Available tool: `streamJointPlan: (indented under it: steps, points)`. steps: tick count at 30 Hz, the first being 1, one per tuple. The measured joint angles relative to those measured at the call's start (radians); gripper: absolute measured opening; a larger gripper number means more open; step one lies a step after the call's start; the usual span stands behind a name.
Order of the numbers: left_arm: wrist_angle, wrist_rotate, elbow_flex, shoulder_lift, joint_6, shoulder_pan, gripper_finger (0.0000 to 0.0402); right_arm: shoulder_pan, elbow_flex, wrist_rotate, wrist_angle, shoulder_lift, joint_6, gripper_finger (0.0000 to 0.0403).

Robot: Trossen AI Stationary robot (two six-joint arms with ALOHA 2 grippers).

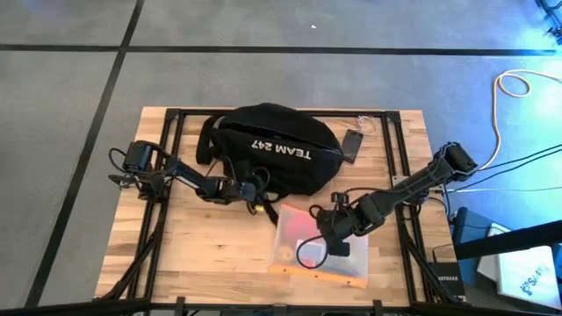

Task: Unpack backpack
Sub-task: Remove the zipper pouch from the black backpack

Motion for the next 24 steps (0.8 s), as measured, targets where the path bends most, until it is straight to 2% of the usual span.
streamJointPlan:
  steps: [3,8,11,13,16,19,24]
  points:
    - [0.084,0.04,0.0,-0.053,0.096,-0.032,0.0316,0.015,-0.019,-0.007,-0.031,0.0,0.07,0.0]
    - [0.258,0.16,0.003,-0.09,0.264,-0.042,0.0316,0.055,-0.056,-0.021,-0.013,0.0,0.085,0.0]
    - [0.401,0.257,0.024,-0.091,0.353,-0.023,0.0316,0.075,-0.069,-0.024,0.0,0.0,0.105,0.0]
    - [0.432,0.327,0.053,-0.088,0.414,0.011,0.0316,0.088,-0.073,-0.024,0.007,0.0,0.116,0.0]
    - [0.347,0.344,0.122,-0.085,0.472,0.075,0.0316,0.101,-0.074,-0.024,0.01,0.0,0.127,0.0]
    - [0.207,0.389,0.224,-0.085,0.408,0.157,0.0316,0.1,-0.074,-0.025,0.026,0.0,0.127,0.0]
    - [-0.034,0.569,0.405,-0.019,0.272,0.274,0.0316,0.098,-0.074,-0.025,0.034,0.0,0.121,0.0]
